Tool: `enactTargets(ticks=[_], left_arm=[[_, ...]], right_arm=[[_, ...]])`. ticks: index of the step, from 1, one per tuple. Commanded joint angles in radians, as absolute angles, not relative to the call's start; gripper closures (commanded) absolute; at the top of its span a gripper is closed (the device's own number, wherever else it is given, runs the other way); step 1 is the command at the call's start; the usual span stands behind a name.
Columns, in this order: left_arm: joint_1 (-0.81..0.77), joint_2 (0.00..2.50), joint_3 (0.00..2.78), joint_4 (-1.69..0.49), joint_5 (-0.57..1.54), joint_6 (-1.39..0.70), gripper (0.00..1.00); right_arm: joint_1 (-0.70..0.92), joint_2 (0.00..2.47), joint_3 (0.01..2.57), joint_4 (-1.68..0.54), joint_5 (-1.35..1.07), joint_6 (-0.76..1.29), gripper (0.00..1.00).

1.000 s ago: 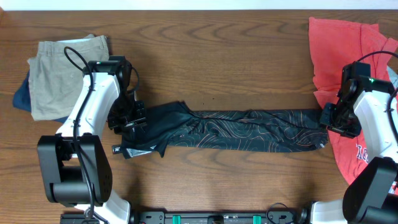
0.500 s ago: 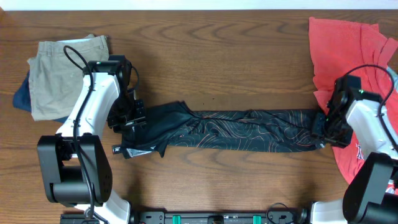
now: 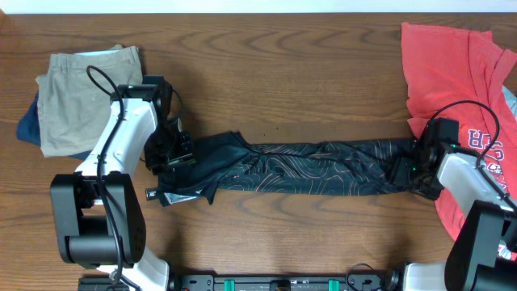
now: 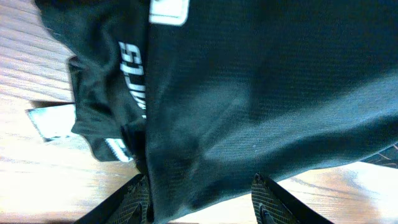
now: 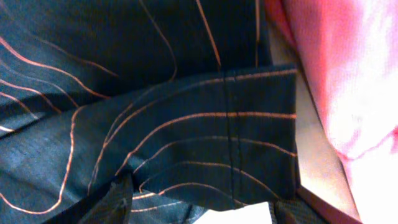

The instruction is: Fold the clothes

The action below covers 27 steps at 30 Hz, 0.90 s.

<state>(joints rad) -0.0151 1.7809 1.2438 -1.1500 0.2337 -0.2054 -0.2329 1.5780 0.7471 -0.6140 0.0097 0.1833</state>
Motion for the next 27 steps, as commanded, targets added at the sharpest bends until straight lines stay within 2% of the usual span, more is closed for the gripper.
enactTargets(ticks=[1, 4, 5, 6, 8, 10, 22, 27], left_arm=[[-0.013, 1.773, 1.225, -1.146, 0.258, -0.202, 0.45], [-0.013, 1.773, 1.225, -1.146, 0.258, -0.202, 0.45], [-0.013, 1.773, 1.225, -1.146, 0.258, -0.202, 0.45], [-0.013, 1.773, 1.225, -1.145, 0.258, -0.202, 0.45], [-0.013, 1.773, 1.225, -1.145, 0.258, -0.202, 0.45], [-0.013, 1.773, 1.225, -1.145, 0.258, -0.202, 0.45], [-0.013, 1.773, 1.225, -1.139, 0.257, -0.202, 0.45], [-0.013, 1.773, 1.225, -1.133, 0.258, -0.202, 0.45]], right_arm=[[-0.257, 1.621, 0.686, -0.566, 0.038, 0.186, 0.42], [-0.257, 1.621, 0.688, -0.545, 0.049, 0.186, 0.51], [-0.257, 1.621, 0.688, -0.54, 0.054, 0.186, 0.6], [-0.257, 1.621, 0.688, -0.536, 0.056, 0.186, 0.75], [-0.257, 1.621, 0.688, -0.523, 0.056, 0.186, 0.92], [-0.257, 1.621, 0.69, -0.509, 0.058, 0.186, 0.99], [-0.247, 1.586, 0.853, -0.642, 0.091, 0.144, 0.99], [-0.173, 1.534, 0.939, -0.686, -0.06, 0.056, 0.99]])
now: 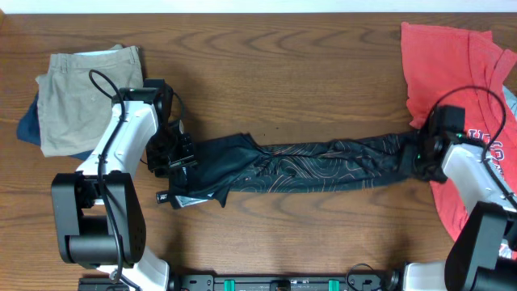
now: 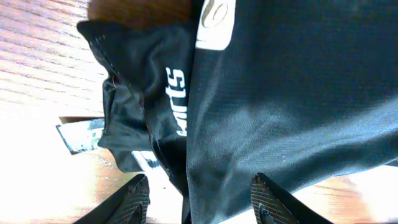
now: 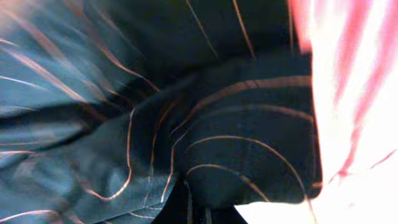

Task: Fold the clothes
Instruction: 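Fold the strip's right end leftward onto the middle with the right gripper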

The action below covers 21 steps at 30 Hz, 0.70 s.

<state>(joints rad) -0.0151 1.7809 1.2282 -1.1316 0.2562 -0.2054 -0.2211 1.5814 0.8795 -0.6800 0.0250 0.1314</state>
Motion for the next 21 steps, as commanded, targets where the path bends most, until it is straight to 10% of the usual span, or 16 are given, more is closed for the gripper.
enactTargets(ticks=[1, 21], left_arm=[[-0.013, 1.773, 1.225, -1.132, 0.257, -0.202, 0.45], [-0.013, 1.773, 1.225, -1.112, 0.257, -0.202, 0.45]], right_arm=[[-0.149, 1.526, 0.95, -0.69, -0.083, 0.041, 0.99], [0.573, 1.551, 0.989, -0.707, -0.128, 0.085, 0.89]])
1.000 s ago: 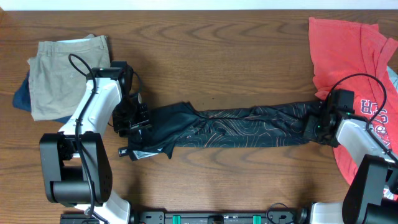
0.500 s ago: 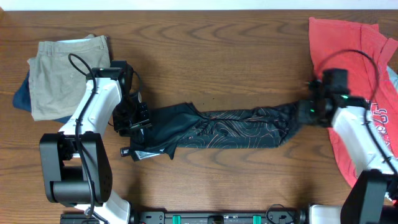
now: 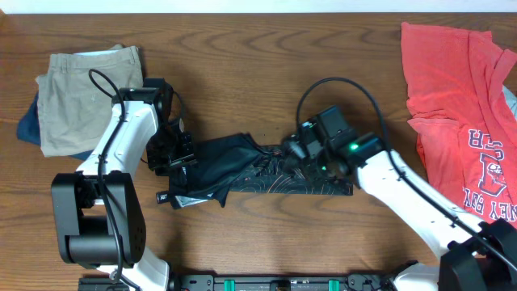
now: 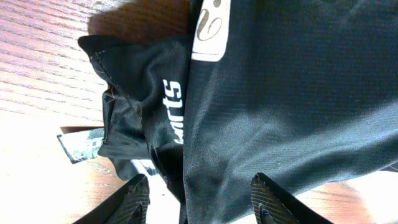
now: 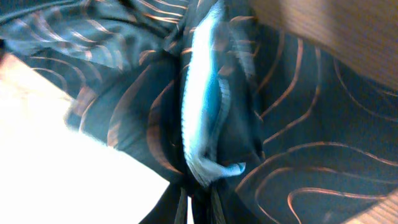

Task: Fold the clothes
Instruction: 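Fold the strip's right end leftward onto the middle with the right gripper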

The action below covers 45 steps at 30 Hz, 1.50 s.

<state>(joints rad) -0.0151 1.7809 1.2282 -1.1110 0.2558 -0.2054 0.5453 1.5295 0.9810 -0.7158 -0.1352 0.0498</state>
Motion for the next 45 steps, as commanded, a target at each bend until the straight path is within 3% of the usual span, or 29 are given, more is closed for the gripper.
enactTargets(ticks=[1, 2, 4, 8, 17, 23, 33, 40, 42, 43, 45], left_arm=[[-0.013, 1.773, 1.225, -1.112, 0.257, -0.202, 0.45], [-0.013, 1.773, 1.225, -1.112, 0.258, -0.202, 0.45], [-0.013, 1.773, 1.225, -1.112, 0.257, -0.202, 0.45], [-0.013, 1.773, 1.225, -1.113, 0.258, -0.202, 0.33], [-0.013, 1.775, 1.223, -1.103, 0.229, -0.194, 0.19], [-0.013, 1.782, 1.145, -0.982, 0.223, -0.187, 0.09], [-0.013, 1.792, 0.994, -0.824, 0.164, -0.188, 0.09], [-0.013, 1.792, 0.88, -0.677, 0.171, -0.188, 0.56], [-0.013, 1.792, 0.873, -0.679, 0.171, -0.187, 0.87], [-0.012, 1.789, 0.875, -0.685, 0.171, -0.187, 0.94], [-0.009, 1.782, 0.888, -0.712, 0.171, -0.188, 0.94]], right_arm=[[0.582, 1.555, 0.989, -0.707, -0.133, 0.085, 0.87], [0.589, 1.557, 0.989, -0.707, -0.133, 0.085, 0.77], [0.597, 1.557, 0.989, -0.707, -0.131, 0.084, 0.28], [0.59, 1.556, 0.989, -0.702, -0.107, 0.085, 0.12], [0.539, 1.511, 0.994, -0.728, 0.027, 0.116, 0.1], [0.512, 1.486, 0.994, -0.76, 0.089, 0.15, 0.09], [0.479, 1.485, 0.994, -0.801, 0.09, 0.154, 0.08], [0.454, 1.484, 0.994, -0.828, 0.133, 0.216, 0.09], [0.443, 1.483, 0.994, -0.839, 0.144, 0.218, 0.08], [0.436, 1.483, 0.995, -0.846, 0.159, 0.229, 0.08], [0.418, 1.482, 0.995, -0.857, 0.187, 0.244, 0.08]])
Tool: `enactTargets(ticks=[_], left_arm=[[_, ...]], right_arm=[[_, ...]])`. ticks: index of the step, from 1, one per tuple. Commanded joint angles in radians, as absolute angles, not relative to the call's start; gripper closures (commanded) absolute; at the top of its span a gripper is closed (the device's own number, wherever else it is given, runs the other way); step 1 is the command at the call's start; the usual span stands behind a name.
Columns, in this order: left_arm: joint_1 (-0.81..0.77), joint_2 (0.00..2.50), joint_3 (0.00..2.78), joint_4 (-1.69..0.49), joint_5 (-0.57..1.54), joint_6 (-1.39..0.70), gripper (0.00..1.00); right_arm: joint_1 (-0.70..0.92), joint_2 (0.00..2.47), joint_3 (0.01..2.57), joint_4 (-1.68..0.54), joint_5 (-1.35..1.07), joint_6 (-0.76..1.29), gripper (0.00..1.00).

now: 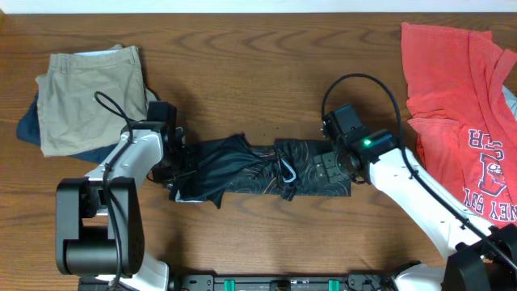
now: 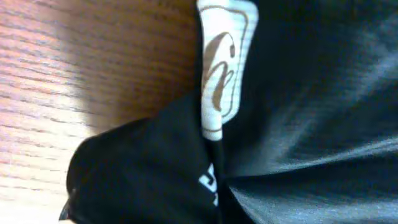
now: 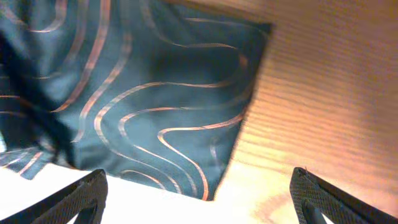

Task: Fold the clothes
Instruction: 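Fold the strip's right end leftward onto the middle with the right gripper, then fold the strip's left end rightward over the bundle with the left gripper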

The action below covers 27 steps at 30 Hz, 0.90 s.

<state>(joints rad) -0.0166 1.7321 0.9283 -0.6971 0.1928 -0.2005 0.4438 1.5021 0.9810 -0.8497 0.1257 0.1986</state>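
A dark garment with thin orange wavy lines (image 1: 242, 170) lies doubled over at the table's middle, about half as long as when spread out. My left gripper (image 1: 174, 168) is pressed low on its left end. The left wrist view shows only black fabric (image 2: 298, 124) and a white label (image 2: 227, 68), with the fingers hidden. My right gripper (image 1: 333, 167) hovers open over the folded right edge. Its fingertips (image 3: 93, 186) stand wide apart above the cloth's corner (image 3: 155, 93), holding nothing.
Folded khaki shorts (image 1: 89, 93) rest on a blue item at the far left. A red T-shirt (image 1: 460, 89) is spread at the right edge. Bare wooden table (image 1: 266, 65) lies behind the garment.
My right gripper was shut on the garment's end over its middle. Now it is open at the fold's right edge and the end lies flat. My left gripper sits lower, closer to the fabric.
The garment first lay stretched long between both grippers, its right end beside the red shirt. Then my right gripper was shut on that end. Later it held the end over the garment's middle. Now the end is let go and the garment lies doubled.
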Motion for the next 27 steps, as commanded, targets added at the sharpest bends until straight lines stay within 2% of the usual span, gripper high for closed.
enactTargets(ticks=[1, 10, 15, 19, 27], left_arm=[[-0.006, 1.777, 0.902, -0.737, 0.171, -0.188, 0.94], [0.073, 1.696, 1.208, -1.055, 0.066, -0.195, 0.94], [0.051, 1.645, 1.364, -1.168, 0.066, -0.241, 0.94], [-0.047, 1.612, 1.403, -1.203, 0.163, -0.302, 0.94], [-0.397, 1.65, 1.403, -1.079, 0.202, -0.442, 0.94]], right_arm=[[0.405, 1.481, 0.995, -0.86, 0.196, 0.247, 0.08], [0.233, 1.47, 0.995, -0.879, 0.206, 0.231, 0.07], [0.169, 1.47, 0.995, -0.894, 0.206, 0.227, 0.07], [0.141, 1.47, 0.995, -0.898, 0.205, 0.228, 0.07], [0.138, 1.47, 0.995, -0.909, 0.202, 0.228, 0.07]])
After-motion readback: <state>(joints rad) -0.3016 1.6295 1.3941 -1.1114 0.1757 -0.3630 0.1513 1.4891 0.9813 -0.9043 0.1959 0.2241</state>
